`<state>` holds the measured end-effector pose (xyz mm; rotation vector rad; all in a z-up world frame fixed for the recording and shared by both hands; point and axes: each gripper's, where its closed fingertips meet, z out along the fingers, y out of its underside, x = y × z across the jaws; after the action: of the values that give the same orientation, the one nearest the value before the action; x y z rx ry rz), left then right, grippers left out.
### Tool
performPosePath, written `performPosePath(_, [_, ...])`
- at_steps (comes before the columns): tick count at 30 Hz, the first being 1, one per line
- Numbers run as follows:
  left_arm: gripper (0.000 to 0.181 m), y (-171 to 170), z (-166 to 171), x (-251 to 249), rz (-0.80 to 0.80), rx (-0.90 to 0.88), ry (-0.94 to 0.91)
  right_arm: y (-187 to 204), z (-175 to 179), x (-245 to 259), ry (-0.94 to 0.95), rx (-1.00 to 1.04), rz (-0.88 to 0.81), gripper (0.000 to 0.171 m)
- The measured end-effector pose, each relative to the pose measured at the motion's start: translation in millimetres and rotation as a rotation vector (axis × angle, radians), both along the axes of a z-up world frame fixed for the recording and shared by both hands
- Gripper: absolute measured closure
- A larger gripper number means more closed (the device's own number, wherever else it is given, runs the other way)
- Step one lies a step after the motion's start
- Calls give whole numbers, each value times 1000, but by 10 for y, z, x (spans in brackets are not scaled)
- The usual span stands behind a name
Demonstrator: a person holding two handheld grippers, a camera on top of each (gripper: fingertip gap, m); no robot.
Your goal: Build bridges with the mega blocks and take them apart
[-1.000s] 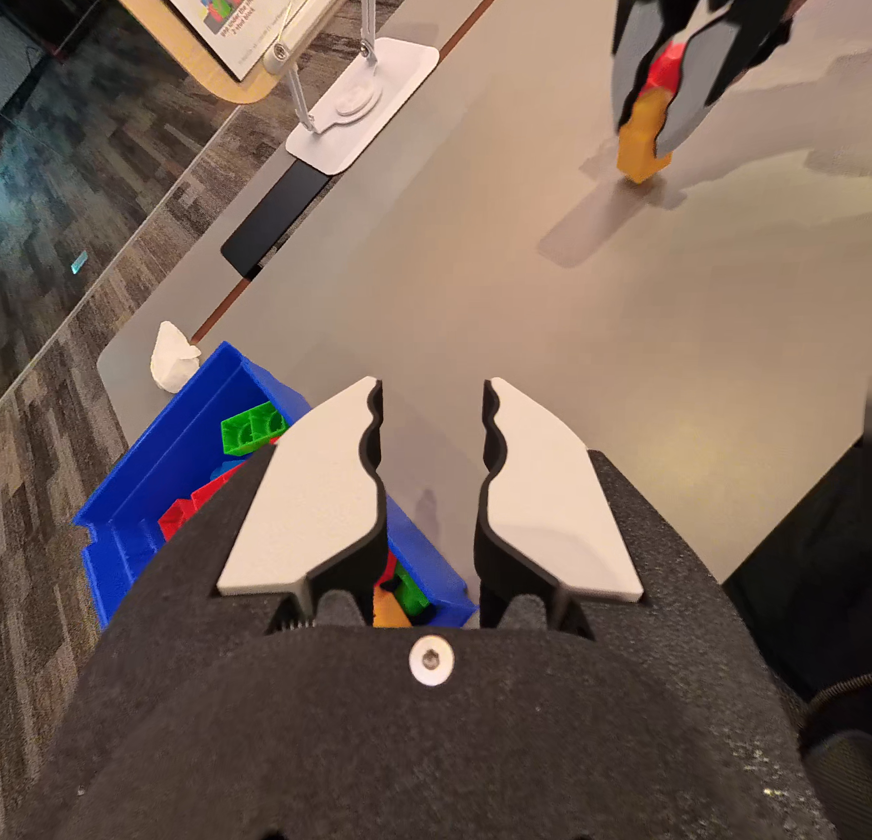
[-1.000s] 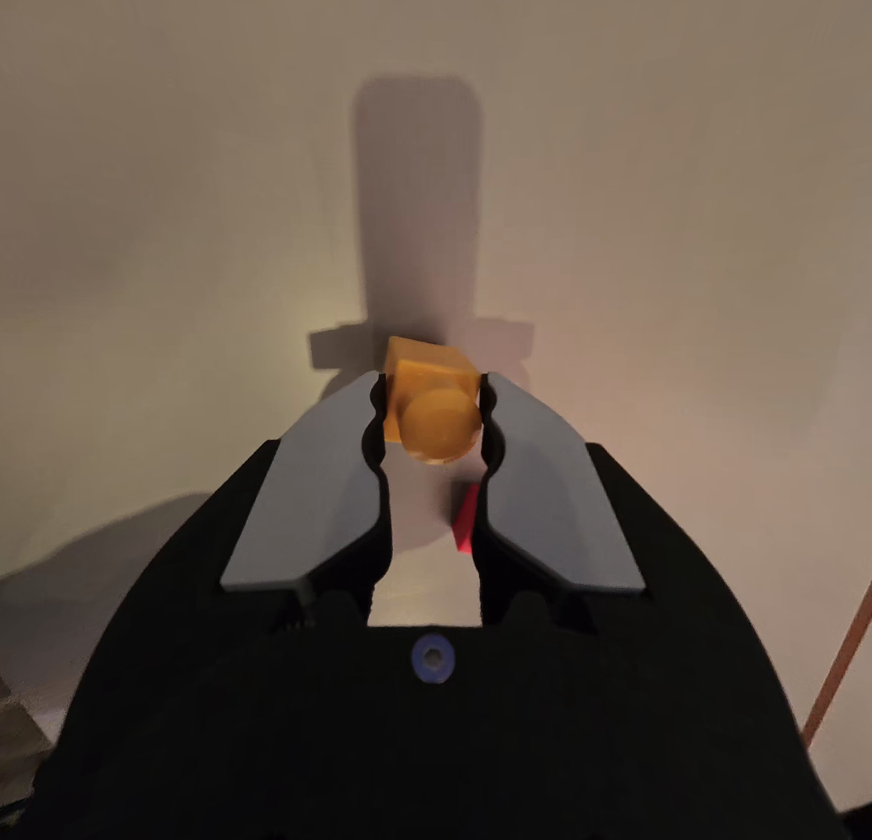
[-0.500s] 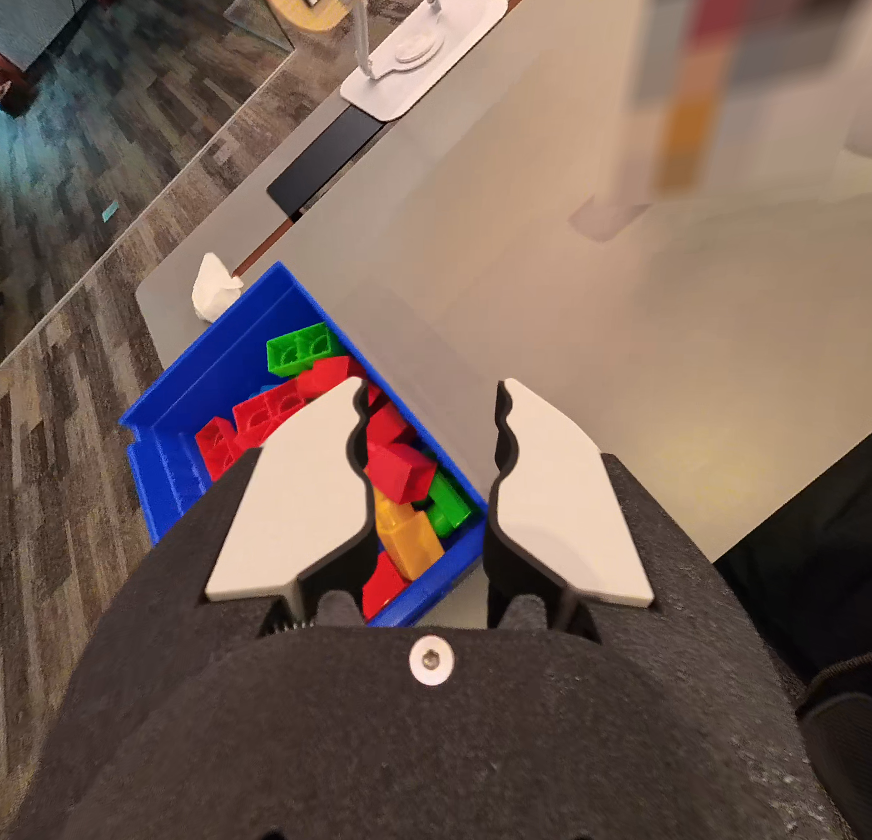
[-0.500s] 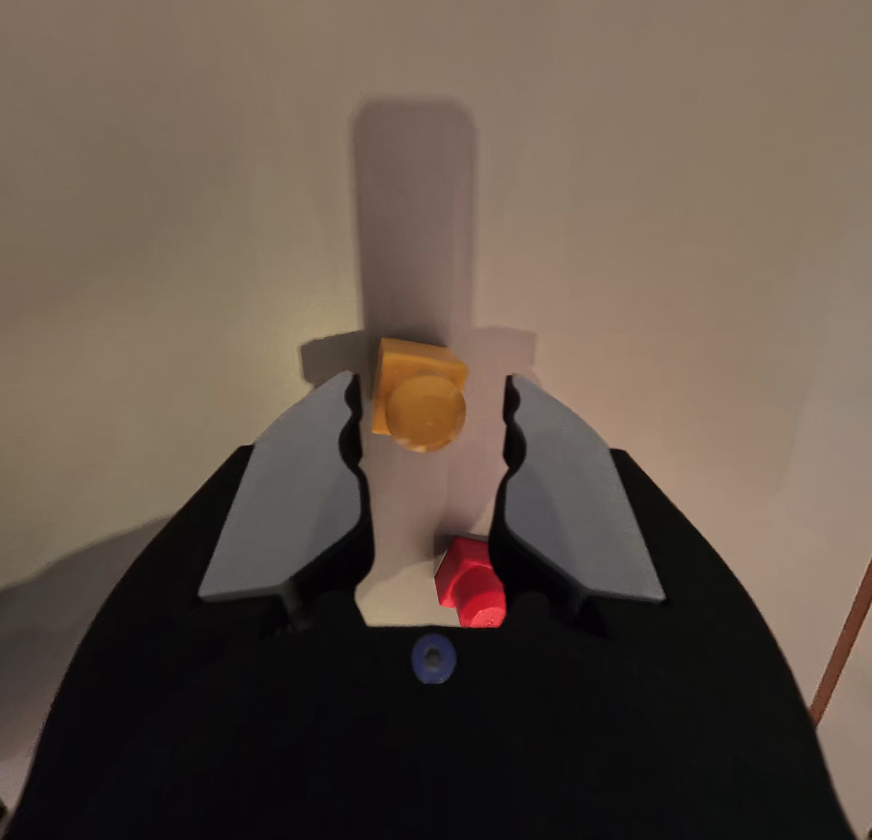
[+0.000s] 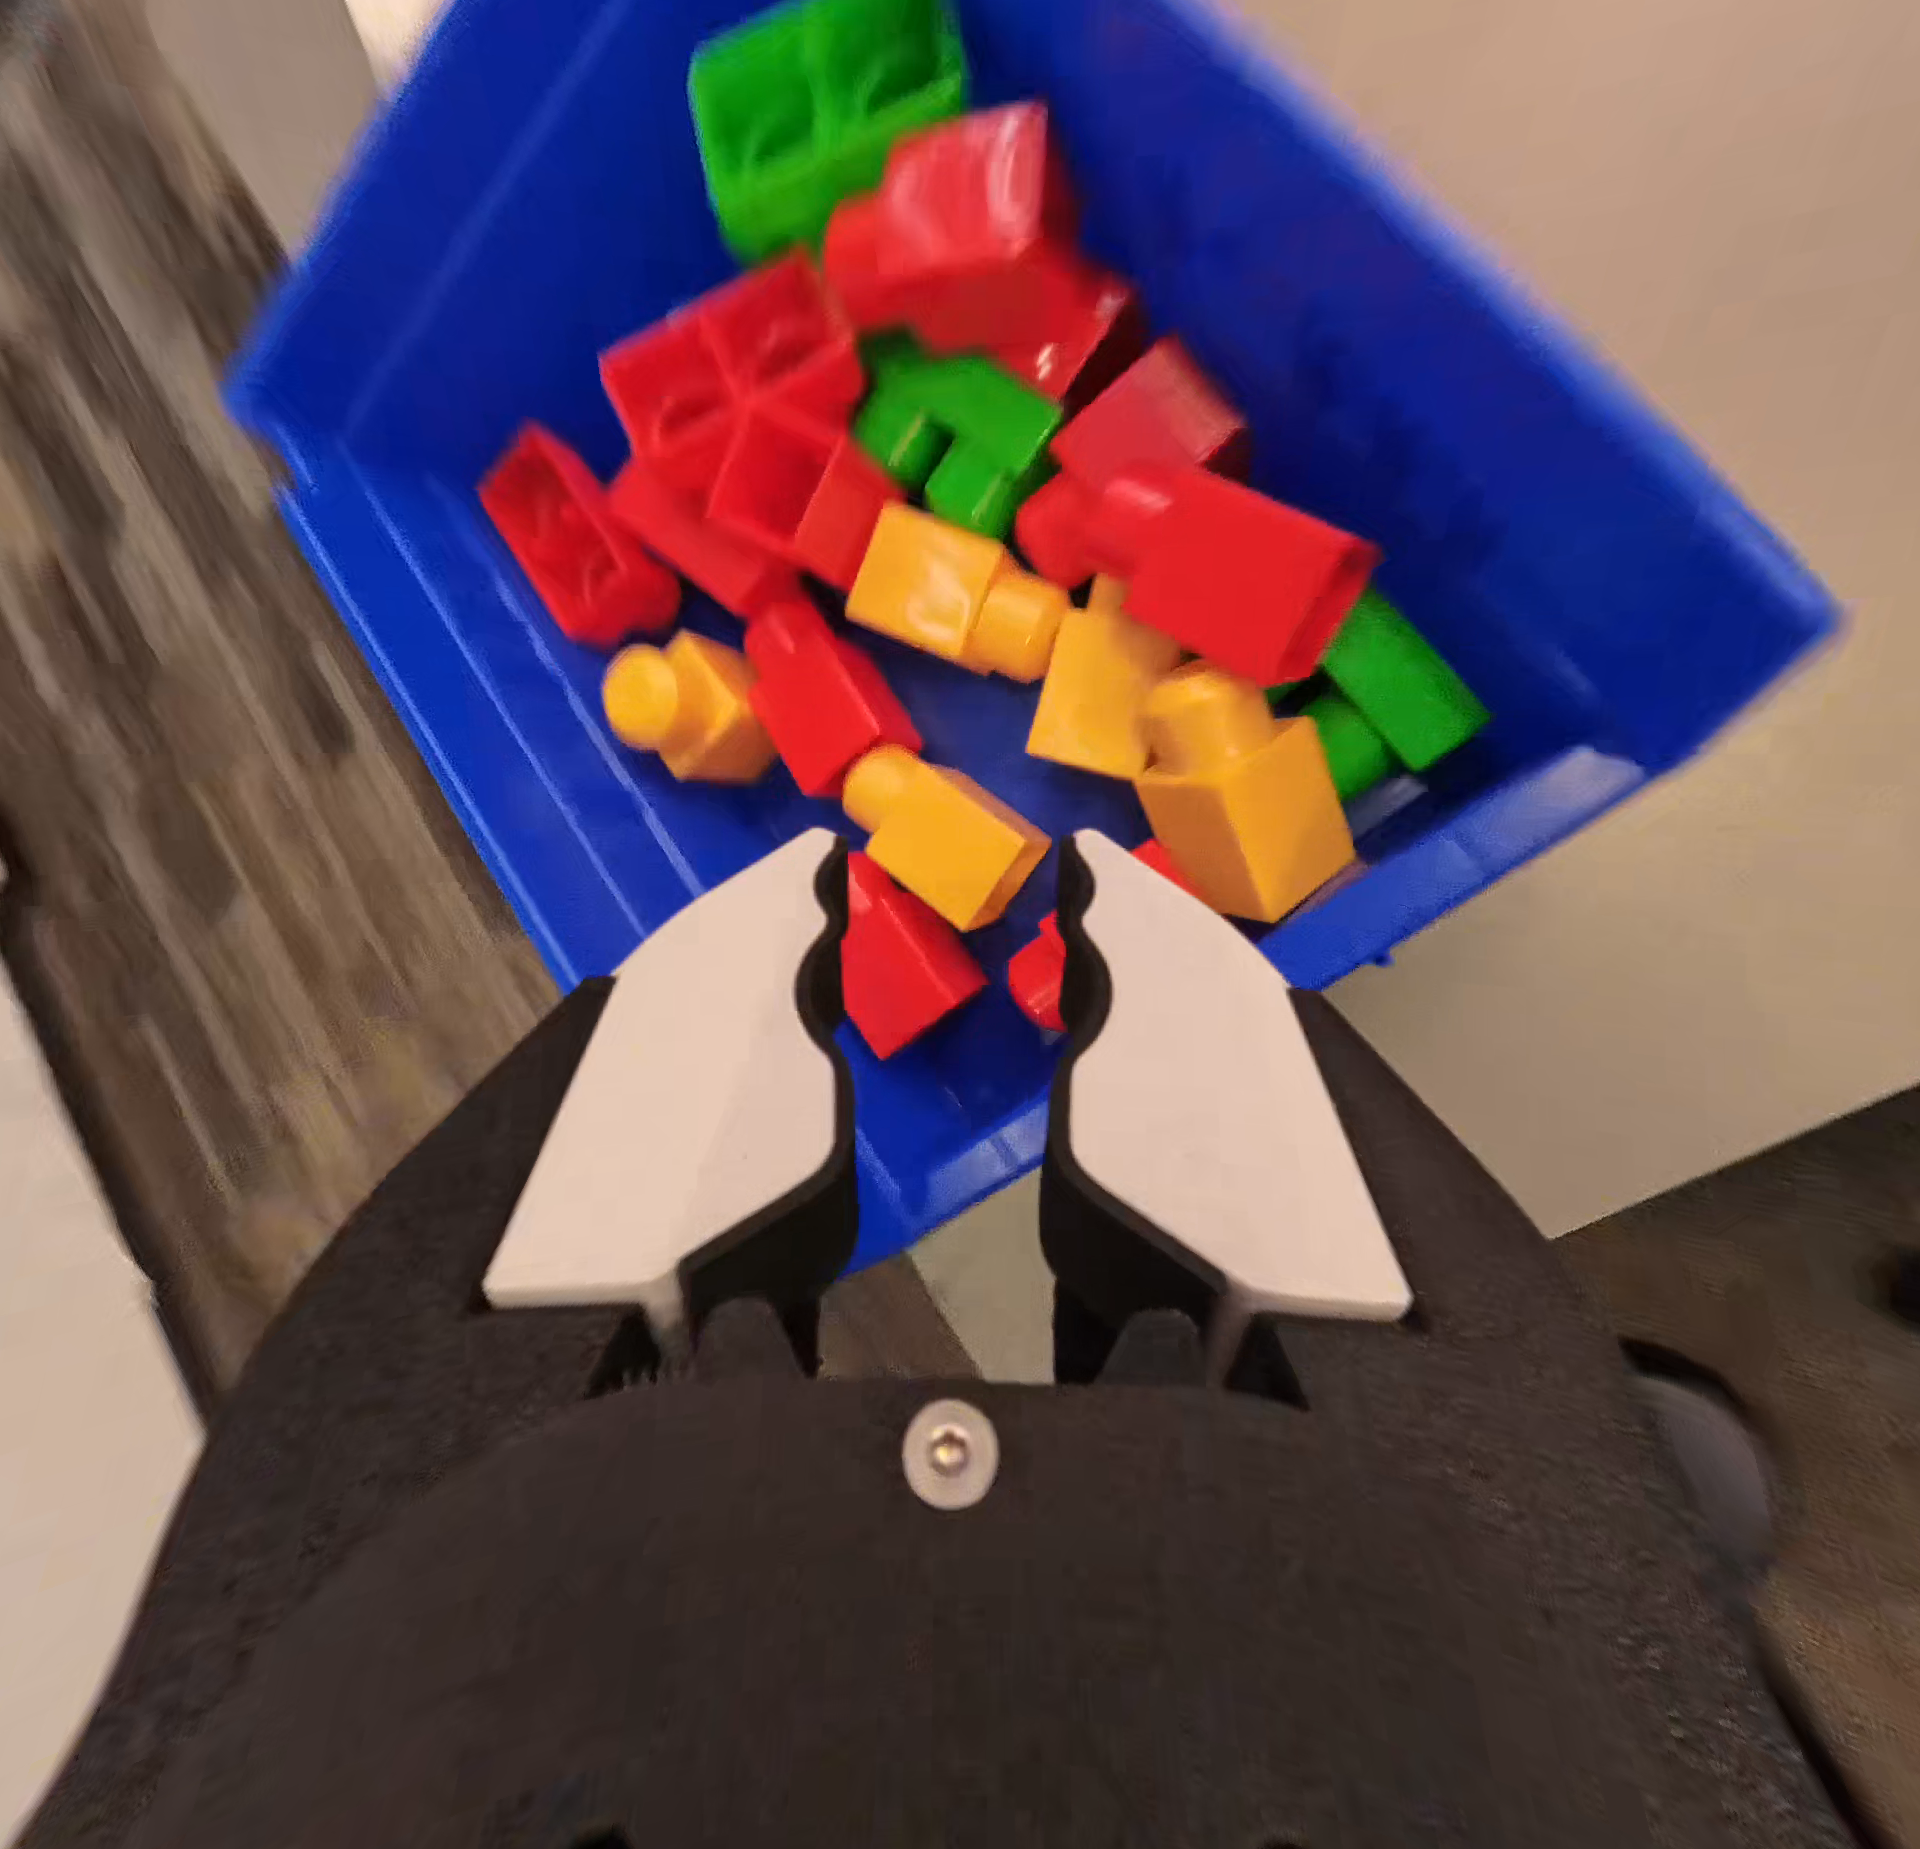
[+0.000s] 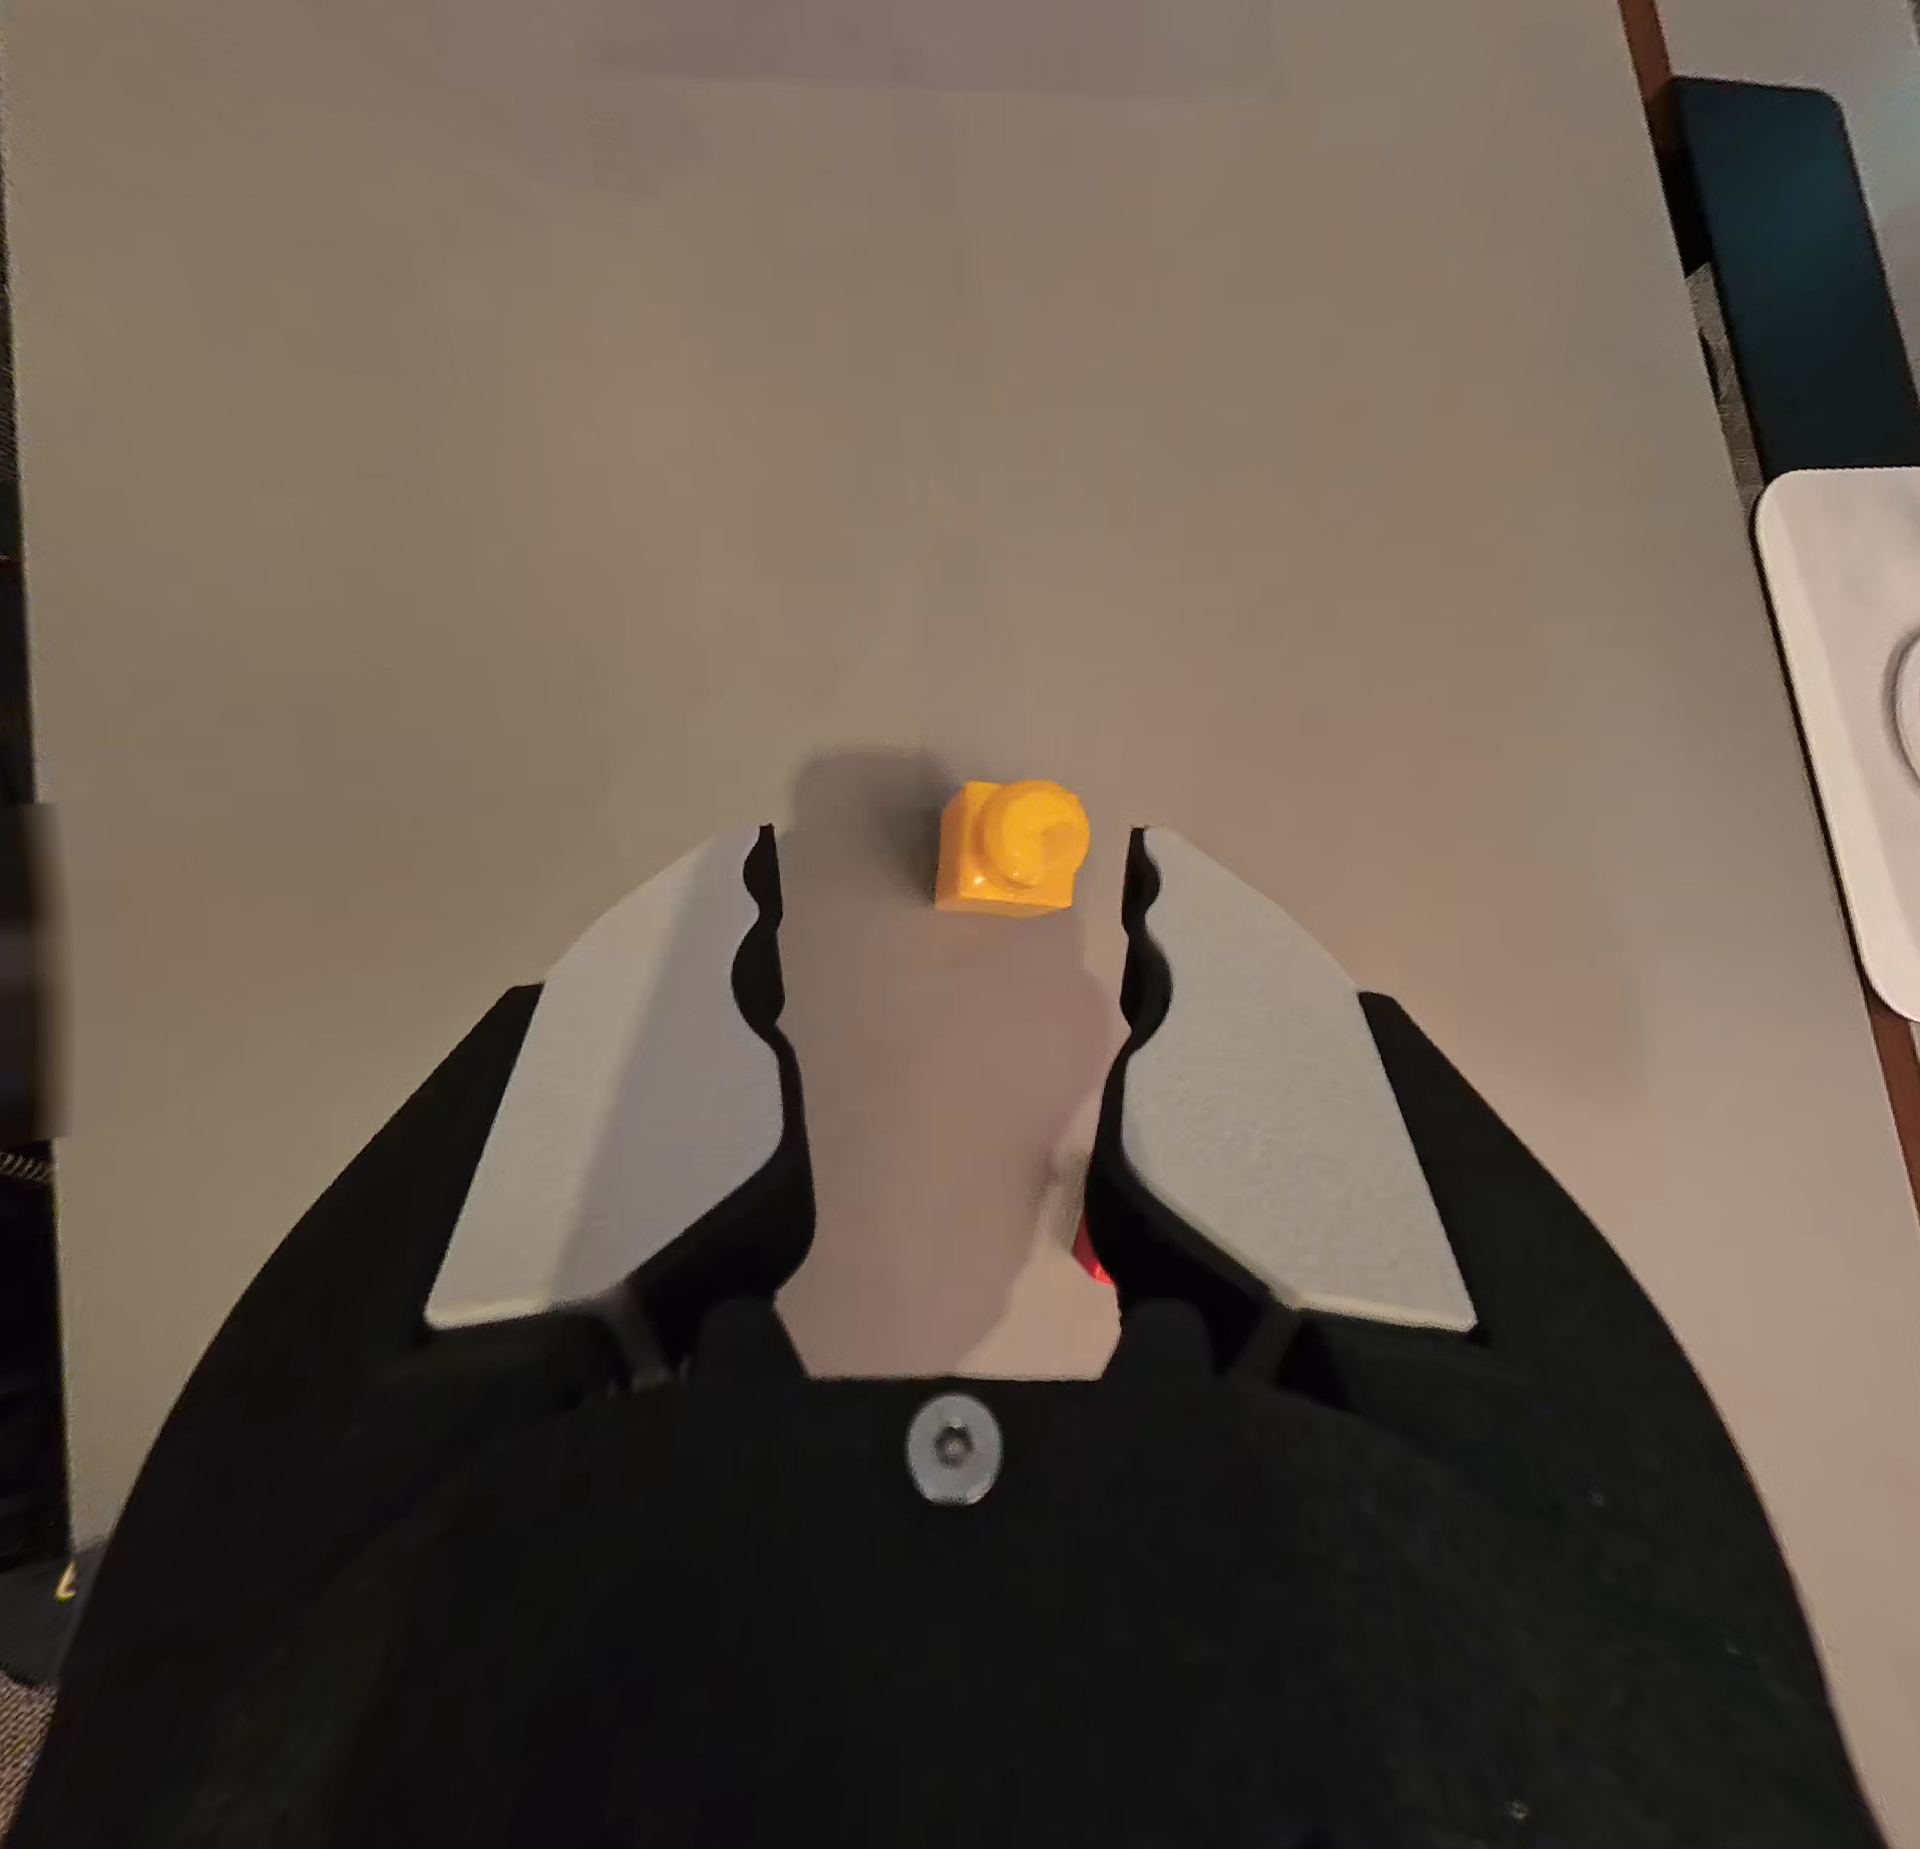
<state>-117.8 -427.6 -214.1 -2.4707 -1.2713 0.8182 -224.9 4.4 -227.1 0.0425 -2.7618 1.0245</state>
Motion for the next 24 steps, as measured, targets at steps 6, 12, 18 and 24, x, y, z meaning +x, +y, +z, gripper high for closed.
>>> performPosePath(6, [143,-143,-236,-240,274,174,-102,75,55,175,2,-35,3,108])
performPosePath(12, [138,-234,-505,-155,502,231,-255,146,71,215,17,-37,12,107])
performPosePath(18, [136,-171,-516,-107,627,330,-397,166,130,236,25,-95,41,108])
performPosePath(24, [135,-69,-521,-100,759,504,-462,221,187,242,27,-172,79,108])
